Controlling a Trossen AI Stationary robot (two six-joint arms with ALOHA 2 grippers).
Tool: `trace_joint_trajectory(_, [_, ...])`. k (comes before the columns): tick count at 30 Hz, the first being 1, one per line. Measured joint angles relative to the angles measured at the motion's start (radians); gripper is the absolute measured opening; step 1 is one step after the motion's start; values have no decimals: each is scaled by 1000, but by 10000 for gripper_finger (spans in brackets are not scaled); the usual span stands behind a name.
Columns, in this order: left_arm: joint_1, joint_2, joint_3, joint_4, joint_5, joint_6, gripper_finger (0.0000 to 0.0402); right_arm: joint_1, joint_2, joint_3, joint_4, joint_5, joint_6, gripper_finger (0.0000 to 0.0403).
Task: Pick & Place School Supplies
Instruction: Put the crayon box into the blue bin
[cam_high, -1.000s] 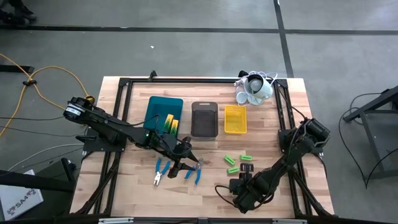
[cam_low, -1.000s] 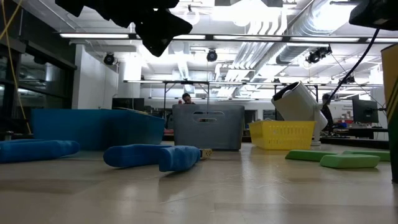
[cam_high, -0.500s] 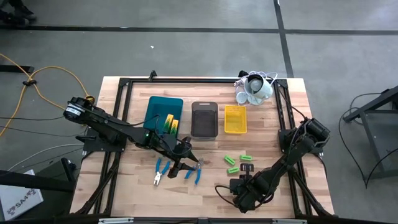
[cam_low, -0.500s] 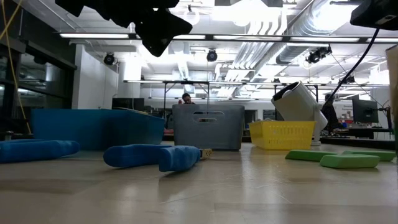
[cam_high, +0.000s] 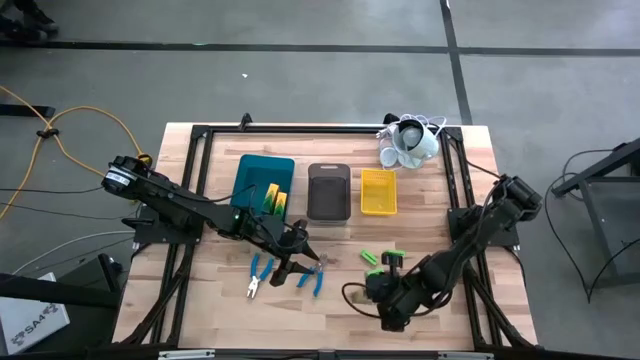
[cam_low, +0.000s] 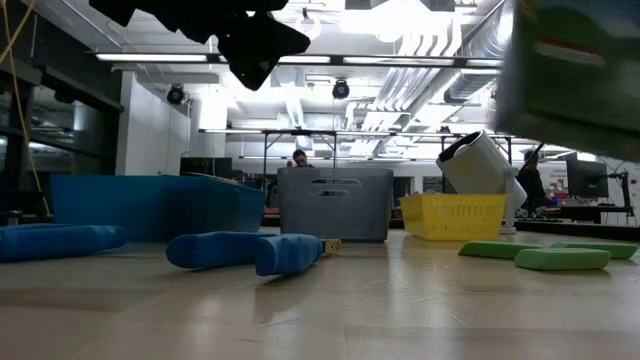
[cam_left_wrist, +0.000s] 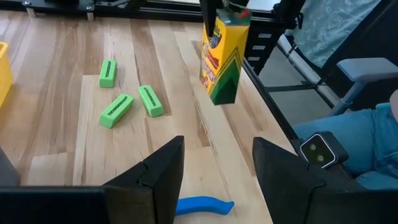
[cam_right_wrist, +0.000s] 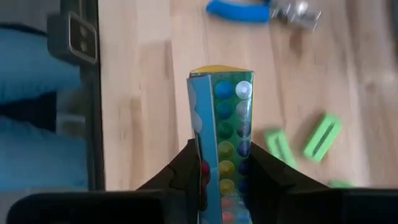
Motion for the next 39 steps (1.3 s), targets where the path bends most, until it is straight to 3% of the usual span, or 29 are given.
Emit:
trace_joint_trajectory(9, [0, 0, 0, 68, 62, 41, 185, -75, -23, -1, 119, 49, -138, 83])
trace_joint_trajectory(27, [0, 0, 1, 118, 61, 89, 185, -200, -23, -1, 310, 102, -352, 82])
trace_joint_trajectory(39, [0, 0, 1, 131, -36, 42, 185, -228, -23, -1, 384, 129, -424, 81])
